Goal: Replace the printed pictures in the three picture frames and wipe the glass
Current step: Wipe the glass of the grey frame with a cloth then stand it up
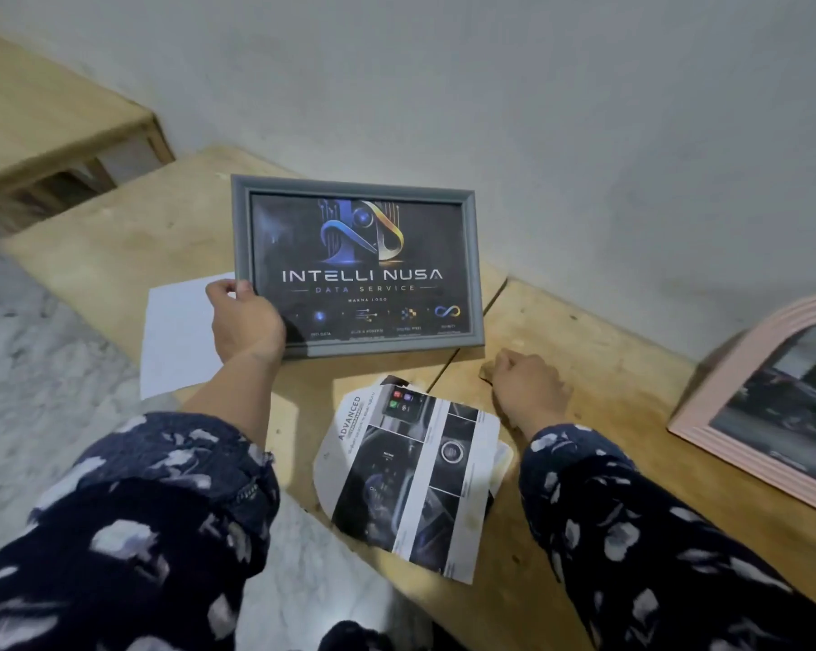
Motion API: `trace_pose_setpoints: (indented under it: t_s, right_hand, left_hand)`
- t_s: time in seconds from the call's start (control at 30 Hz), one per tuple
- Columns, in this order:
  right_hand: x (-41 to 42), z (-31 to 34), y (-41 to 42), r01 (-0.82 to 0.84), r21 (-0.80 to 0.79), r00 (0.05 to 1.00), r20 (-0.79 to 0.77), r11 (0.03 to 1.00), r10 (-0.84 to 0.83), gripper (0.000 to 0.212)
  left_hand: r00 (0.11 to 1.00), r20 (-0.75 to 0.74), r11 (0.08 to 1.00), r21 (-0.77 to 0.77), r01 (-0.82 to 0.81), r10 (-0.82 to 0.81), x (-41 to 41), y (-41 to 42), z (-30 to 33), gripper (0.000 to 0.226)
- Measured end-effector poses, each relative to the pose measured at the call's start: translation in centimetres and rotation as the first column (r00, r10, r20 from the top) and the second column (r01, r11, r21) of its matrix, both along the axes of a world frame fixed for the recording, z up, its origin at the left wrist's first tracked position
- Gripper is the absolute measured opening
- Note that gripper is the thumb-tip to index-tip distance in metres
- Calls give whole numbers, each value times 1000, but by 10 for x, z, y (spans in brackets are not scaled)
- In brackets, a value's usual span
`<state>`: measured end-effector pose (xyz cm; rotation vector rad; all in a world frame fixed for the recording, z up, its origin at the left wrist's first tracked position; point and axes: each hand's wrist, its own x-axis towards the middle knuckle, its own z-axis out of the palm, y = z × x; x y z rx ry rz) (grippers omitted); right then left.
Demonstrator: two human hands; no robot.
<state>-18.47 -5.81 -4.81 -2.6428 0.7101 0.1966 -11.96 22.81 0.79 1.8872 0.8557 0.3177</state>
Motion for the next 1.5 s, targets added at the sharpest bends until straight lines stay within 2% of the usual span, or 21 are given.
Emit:
trace_pose_setpoints:
  t_s: [0.07,0.1,0.17,0.2,0.33,0.47,0.6,0.7,0.8,0.9,1.0,1.1,1.17,1.3,1.4,1.5]
  right_hand:
    - [13,13,-9,132,139,980,130,981,-151,41]
    - [20,21,-13,163,271,960,178,949,-216,40]
    - [36,33,-22,150,526,918,241,837,-315,41]
    - [40,40,-27,144,570,904,257,809,-342,41]
    - [33,52,-71,176,524,890,277,833,-362,33]
    - [9,53,-112,251,544,844,281,800,-457,31]
    - [-2,41,-150,373,575,772,243,728,-587,38]
    - [-9,40,-160,391,627,747,211,674,-630,56]
    - [-11,29,-168,401,670,735,172,625,-656,68]
    - [-15,21,-167,402,722,726,123,563,-676,76]
    - [-23,39,-152,411,752,719,80,515,-691,70]
    - [-25,35,-152,415,760,706,78,501,-704,66]
    - [-28,34,-152,416,751,710,85,513,-699,66]
    - [-35,41,-146,424,716,750,66,555,-658,71]
    - [-43,49,-139,413,698,784,53,584,-618,71]
    - [-54,55,-138,384,709,796,71,592,-601,70]
  left_hand:
    - [1000,3,1000,2,17,-17,6,-10,0,29]
    - [1000,7,1000,3,25,-25,8,-15,0,29]
    - [998,22,998,-7,59,-59,14,-29,0,29]
    - [996,30,996,-21,87,-86,17,-38,-1,29]
    - [977,70,975,-77,207,-202,31,-85,-11,24]
    - [925,153,913,-172,371,-347,43,-137,-19,16]
    - [838,221,778,-312,545,-498,59,-182,-22,10]
    - [810,182,761,-278,587,-558,72,-202,-28,12]
    - [776,173,747,-211,631,-607,78,-215,-34,30]
    - [727,147,690,-238,684,-671,79,-225,-33,60]
    - [692,63,637,-336,694,-719,97,-225,-53,100]
    - [648,-1,595,-397,699,-762,108,-217,-67,121]
    - [610,7,562,-380,734,-792,86,-219,-36,115]
    - [583,42,556,-251,792,-811,63,-228,-14,85]
    - [587,74,573,-152,806,-806,51,-237,-10,79]
    - [539,60,534,-82,841,-840,35,-256,-6,77]
